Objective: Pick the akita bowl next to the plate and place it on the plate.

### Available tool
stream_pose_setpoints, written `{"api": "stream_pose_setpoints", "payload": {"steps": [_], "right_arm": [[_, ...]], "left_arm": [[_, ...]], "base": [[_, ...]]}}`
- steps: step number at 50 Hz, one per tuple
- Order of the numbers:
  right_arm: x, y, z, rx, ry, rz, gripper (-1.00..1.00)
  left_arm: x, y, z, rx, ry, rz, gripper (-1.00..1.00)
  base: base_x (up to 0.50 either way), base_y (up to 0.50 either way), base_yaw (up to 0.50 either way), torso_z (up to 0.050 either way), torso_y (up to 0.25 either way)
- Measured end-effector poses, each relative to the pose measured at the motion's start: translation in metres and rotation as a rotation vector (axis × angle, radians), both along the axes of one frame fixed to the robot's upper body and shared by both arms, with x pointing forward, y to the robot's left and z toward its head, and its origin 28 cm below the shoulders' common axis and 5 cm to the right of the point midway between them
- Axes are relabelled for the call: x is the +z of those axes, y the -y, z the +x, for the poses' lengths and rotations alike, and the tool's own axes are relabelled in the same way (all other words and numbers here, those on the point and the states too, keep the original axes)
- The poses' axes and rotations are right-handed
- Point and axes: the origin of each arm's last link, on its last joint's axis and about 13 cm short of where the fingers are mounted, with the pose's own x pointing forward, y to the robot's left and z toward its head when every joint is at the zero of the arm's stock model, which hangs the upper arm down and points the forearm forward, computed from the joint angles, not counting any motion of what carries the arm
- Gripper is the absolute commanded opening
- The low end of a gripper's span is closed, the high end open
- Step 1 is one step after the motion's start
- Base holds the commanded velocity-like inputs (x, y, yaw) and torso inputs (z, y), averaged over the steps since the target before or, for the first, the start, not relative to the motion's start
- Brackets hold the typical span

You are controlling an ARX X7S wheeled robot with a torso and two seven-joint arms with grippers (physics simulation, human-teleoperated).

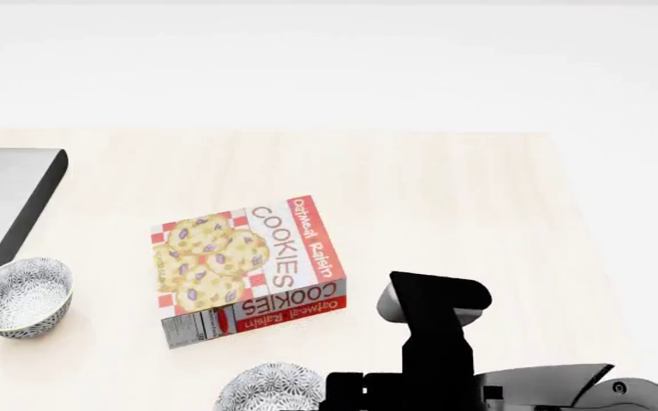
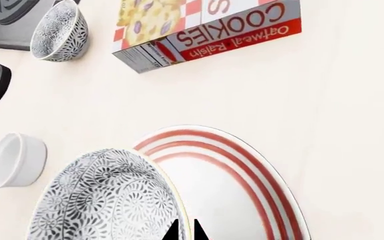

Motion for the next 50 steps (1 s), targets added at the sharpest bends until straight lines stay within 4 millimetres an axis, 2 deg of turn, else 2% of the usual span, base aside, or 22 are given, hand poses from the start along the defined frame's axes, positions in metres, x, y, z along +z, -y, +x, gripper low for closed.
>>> {"api": "stream_pose_setpoints", "payload": {"steps": [50], "right_arm": [[-0.037,-0.008,0.006,0.028,-0.046,-0.054,-1.0]], "left_arm": [[0.0,0.0,0.0,-0.002,-0.001,-0.001,1.0]], "base": [[0.0,0.0,0.0,0.0,0.0]]}}
